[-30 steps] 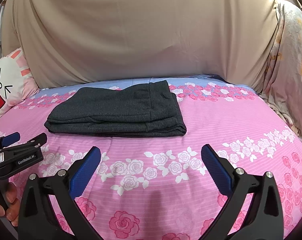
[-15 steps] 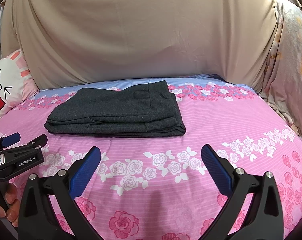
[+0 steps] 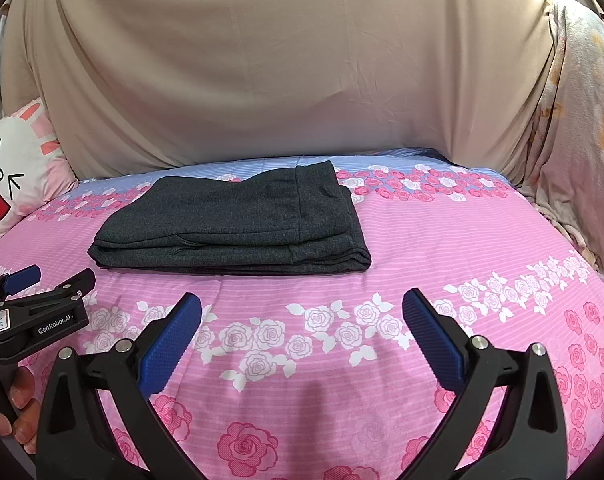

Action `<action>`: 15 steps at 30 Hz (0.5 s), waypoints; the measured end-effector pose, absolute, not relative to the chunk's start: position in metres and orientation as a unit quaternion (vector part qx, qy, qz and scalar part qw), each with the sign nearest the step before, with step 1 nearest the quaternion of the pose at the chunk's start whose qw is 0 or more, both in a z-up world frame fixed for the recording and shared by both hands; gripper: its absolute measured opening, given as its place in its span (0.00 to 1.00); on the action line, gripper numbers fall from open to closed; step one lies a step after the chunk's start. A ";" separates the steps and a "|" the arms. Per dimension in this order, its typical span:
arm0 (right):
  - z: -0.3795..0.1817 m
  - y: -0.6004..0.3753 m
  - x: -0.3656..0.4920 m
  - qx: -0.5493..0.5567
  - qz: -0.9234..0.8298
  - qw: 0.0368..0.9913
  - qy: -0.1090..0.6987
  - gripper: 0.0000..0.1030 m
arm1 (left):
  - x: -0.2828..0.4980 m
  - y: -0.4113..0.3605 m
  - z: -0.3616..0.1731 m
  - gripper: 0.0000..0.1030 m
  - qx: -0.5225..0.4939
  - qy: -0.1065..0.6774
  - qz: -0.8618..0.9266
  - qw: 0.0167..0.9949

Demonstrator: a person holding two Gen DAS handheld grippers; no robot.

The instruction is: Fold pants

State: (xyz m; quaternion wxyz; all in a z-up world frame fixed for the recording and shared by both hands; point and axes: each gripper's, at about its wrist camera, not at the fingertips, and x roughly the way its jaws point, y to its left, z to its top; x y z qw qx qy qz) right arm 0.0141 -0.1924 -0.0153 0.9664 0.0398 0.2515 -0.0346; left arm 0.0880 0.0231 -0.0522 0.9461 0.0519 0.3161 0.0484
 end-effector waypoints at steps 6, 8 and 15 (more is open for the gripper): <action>-0.015 -0.192 0.014 0.040 -0.035 0.966 0.251 0.96 | 0.089 0.024 -0.051 0.84 0.056 0.315 0.046 0.946; -0.015 -0.192 0.014 0.040 -0.035 0.966 0.252 0.96 | 0.088 0.024 -0.052 0.84 0.058 0.315 0.045 0.946; -0.015 -0.192 0.014 0.041 -0.036 0.966 0.252 0.96 | 0.088 0.020 -0.051 0.84 0.074 0.308 0.039 0.948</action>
